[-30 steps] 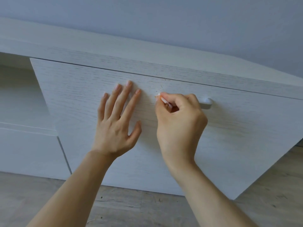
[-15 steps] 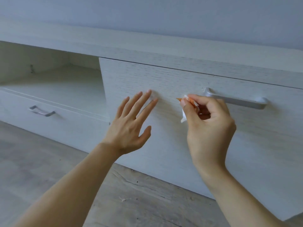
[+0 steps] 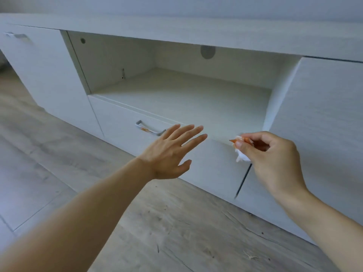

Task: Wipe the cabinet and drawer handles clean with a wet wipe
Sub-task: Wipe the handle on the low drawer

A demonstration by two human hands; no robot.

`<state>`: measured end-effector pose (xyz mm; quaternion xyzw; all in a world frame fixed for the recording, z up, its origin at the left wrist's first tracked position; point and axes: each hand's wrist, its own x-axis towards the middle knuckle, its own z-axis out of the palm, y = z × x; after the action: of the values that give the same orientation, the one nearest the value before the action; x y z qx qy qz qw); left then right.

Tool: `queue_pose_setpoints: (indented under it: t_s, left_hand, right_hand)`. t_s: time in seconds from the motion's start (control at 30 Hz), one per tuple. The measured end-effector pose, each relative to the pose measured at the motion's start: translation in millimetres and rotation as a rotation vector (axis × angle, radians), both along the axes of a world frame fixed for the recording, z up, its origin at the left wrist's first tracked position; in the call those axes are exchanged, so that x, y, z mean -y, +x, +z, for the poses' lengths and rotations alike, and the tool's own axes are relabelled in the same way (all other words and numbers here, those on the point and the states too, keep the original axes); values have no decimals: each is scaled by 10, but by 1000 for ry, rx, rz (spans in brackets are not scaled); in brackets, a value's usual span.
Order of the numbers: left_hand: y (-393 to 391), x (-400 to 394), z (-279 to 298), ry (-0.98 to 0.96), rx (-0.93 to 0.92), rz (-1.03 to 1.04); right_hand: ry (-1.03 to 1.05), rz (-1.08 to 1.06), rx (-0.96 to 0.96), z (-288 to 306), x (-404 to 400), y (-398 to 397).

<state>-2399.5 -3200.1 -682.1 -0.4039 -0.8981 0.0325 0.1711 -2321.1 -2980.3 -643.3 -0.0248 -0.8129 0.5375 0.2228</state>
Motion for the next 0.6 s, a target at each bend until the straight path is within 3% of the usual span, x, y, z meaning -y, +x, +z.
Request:
queue_pose_setpoints:
  t_s: [0.33,0.6]
  left_hand:
    - [-922,1358,-686,319,190,215]
    - [-1231,1678,-840,423,145,78]
  right_hand:
    - [19,-98,97,-413,1179,-822]
    - [-60,-170,108,-550,1588,-1043]
